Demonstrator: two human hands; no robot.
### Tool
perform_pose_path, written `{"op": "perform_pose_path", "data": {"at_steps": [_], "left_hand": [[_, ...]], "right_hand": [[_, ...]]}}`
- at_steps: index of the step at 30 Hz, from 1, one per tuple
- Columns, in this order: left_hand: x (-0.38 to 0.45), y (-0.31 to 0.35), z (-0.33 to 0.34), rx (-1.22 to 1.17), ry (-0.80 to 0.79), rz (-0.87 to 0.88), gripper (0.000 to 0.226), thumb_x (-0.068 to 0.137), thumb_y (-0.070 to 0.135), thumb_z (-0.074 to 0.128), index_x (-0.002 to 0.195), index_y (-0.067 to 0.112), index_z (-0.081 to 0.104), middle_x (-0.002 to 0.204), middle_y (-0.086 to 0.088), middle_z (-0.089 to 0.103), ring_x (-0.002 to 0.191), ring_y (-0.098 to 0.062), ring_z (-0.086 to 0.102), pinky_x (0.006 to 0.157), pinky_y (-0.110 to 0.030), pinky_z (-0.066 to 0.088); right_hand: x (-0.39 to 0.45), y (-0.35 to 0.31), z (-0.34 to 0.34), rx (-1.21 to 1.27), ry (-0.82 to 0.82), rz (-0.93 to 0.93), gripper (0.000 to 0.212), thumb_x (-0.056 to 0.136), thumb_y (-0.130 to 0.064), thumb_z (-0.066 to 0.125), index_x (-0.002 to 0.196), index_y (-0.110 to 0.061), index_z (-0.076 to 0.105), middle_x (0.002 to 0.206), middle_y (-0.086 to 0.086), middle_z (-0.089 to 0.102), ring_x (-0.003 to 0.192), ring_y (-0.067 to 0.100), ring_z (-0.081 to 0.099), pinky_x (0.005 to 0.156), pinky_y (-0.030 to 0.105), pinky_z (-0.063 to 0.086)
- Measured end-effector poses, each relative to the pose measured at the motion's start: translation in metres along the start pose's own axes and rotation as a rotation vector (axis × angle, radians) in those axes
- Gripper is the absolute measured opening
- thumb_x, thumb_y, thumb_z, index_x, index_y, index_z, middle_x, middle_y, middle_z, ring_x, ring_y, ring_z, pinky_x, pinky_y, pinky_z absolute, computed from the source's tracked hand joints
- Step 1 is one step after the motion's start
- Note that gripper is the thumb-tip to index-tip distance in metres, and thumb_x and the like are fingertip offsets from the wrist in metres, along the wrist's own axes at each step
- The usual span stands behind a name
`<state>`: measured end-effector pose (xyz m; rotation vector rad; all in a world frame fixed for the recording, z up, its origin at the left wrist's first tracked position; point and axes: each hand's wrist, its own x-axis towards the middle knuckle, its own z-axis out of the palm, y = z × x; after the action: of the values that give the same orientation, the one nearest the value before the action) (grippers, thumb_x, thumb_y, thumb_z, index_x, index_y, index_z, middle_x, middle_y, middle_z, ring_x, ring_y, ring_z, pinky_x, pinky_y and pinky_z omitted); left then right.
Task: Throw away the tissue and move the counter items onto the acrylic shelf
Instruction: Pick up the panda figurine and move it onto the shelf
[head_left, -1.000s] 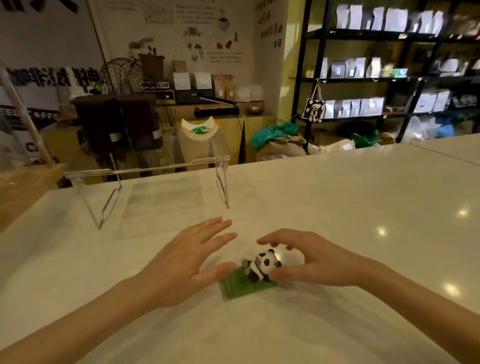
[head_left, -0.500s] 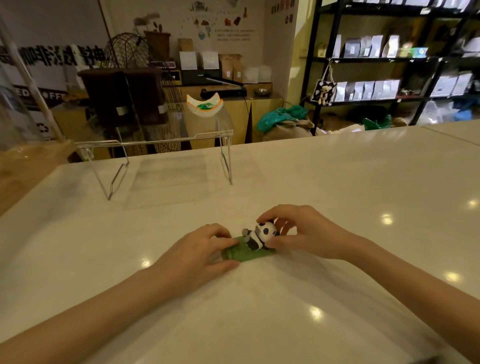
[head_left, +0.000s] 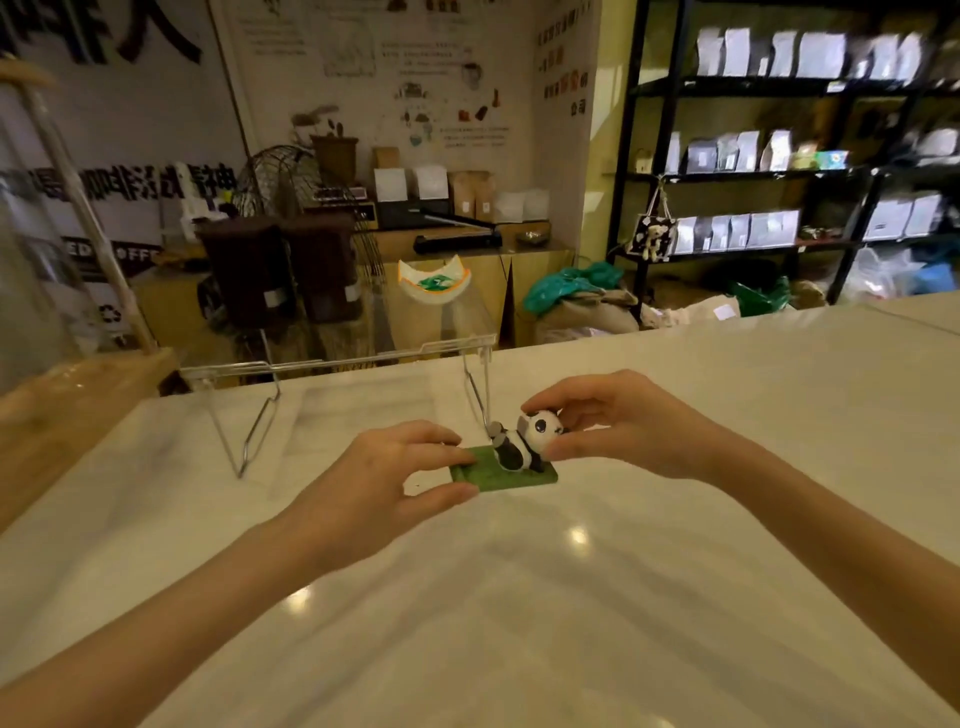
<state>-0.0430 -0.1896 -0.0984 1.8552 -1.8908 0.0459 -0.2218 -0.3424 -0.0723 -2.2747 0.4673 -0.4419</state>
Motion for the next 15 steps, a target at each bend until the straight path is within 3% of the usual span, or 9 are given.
{"op": "perform_pose_path", "data": {"at_steps": [5, 8, 15], "left_hand": [[0.029, -0.018, -0.038, -0.016, 0.131, -0.032, 0.034, 0.076, 0.034, 0.063, 0.109, 0.028, 0.065, 0.118, 0.013, 0.058, 0.099, -0.004, 0.057, 0.081, -0.004, 0.039], [0.05, -0.031, -0.053, -0.035, 0.219, -0.05, 0.031, 0.077, 0.026, 0.066, 0.107, 0.025, 0.066, 0.114, 0.011, 0.058, 0.099, -0.001, 0.054, 0.082, -0.003, 0.038], [0.099, -0.063, -0.064, -0.138, 0.274, -0.156, 0.03, 0.078, 0.017, 0.066, 0.108, 0.012, 0.067, 0.122, -0.011, 0.062, 0.11, -0.015, 0.057, 0.103, -0.037, 0.045]], "right_hand": [[0.041, -0.022, -0.012, 0.022, 0.094, -0.098, 0.032, 0.076, -0.011, 0.07, 0.103, -0.028, 0.062, 0.092, -0.014, 0.065, 0.084, 0.001, 0.065, 0.079, 0.02, 0.055], [0.07, -0.029, -0.019, 0.099, 0.154, -0.148, 0.033, 0.076, -0.006, 0.068, 0.106, -0.02, 0.063, 0.091, -0.01, 0.068, 0.08, -0.005, 0.067, 0.074, 0.012, 0.054], [0.139, -0.026, -0.031, 0.079, 0.293, -0.17, 0.04, 0.076, -0.009, 0.069, 0.115, -0.014, 0.063, 0.104, 0.001, 0.069, 0.089, 0.002, 0.065, 0.076, 0.01, 0.053]]}}
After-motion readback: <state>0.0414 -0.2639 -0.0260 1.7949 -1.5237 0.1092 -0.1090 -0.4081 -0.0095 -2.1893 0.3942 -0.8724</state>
